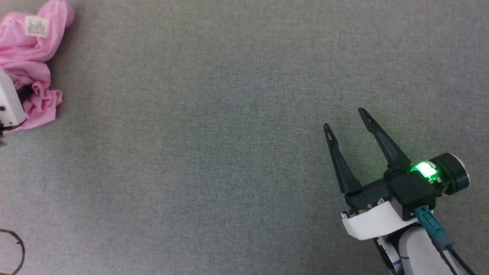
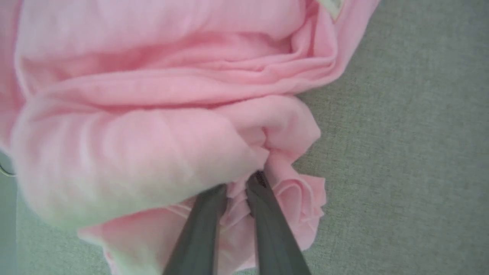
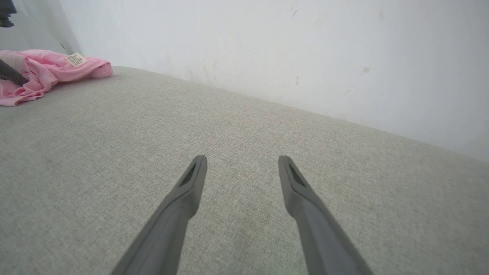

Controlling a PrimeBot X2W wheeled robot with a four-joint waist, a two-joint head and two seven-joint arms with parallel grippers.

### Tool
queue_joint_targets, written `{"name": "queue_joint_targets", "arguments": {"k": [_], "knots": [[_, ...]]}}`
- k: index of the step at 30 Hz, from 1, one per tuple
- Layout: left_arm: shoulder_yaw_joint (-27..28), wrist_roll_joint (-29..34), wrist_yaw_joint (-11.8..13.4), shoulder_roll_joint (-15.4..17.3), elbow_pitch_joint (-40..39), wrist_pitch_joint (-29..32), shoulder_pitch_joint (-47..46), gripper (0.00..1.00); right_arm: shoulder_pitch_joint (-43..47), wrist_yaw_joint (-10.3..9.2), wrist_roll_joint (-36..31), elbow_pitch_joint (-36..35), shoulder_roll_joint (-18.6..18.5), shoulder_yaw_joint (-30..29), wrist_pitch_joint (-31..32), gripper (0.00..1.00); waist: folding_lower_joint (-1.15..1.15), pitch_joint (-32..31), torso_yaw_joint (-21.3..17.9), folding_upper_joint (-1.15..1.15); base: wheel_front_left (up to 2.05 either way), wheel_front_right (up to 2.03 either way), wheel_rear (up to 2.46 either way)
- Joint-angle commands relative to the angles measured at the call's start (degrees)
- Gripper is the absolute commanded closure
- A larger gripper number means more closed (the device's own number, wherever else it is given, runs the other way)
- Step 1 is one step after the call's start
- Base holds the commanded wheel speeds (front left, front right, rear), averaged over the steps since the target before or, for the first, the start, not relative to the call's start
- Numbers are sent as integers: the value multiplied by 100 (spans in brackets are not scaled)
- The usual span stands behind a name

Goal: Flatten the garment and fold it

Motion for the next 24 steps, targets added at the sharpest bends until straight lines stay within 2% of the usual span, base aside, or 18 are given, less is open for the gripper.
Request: {"name": "queue_joint_targets", "arguments": {"k": [1, 7, 11, 14, 19, 24], "knots": [[-21, 29, -19, -58, 32, -215, 98, 100, -54, -6, -15, 44, 14, -39, -46, 0, 0, -248, 57, 0, 0, 0, 0], [122, 273, -19, -87, 108, -1840, -59, 100, 48, -6, 50, 289, 26, -266, -156, 0, 0, -910, 88, 0, 0, 0, 0], [152, 378, -19, -262, -23, -2829, -92, 100, 176, -6, 314, 440, 33, -856, -163, 0, 0, -1386, 120, 0, 0, 0, 0], [74, 485, -20, -360, -288, -3370, -75, 100, 249, -6, 440, 559, 35, -1051, -146, 0, 0, -1717, 128, 0, 0, 0, 0], [-173, 739, -19, -484, -937, -3909, 78, 100, 387, -6, 525, 720, 36, -1246, -113, 0, 0, -2202, 76, 0, 0, 0, 0], [-394, 967, 98, -661, -1849, -4119, 266, 100, 543, -6, 592, 811, 36, -1333, -80, 0, 0, -2540, -45, 0, 0, 0, 0]]}}
